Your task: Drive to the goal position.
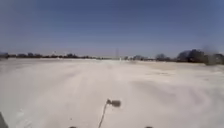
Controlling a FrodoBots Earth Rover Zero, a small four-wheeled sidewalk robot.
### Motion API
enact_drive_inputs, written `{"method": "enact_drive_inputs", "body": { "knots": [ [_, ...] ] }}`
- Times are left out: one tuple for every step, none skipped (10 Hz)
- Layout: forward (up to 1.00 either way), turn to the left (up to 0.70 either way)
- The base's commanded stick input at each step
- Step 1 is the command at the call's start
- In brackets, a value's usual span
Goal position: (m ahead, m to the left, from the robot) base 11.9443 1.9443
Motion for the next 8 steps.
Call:
{"method": "enact_drive_inputs", "body": {
  "knots": [
    [0.70,0.00],
    [0.70,0.00],
    [0.70,0.00],
    [0.70,0.00],
    [0.70,0.00],
    [0.70,0.00],
    [0.70,0.00],
    [0.70,0.00]
  ]
}}
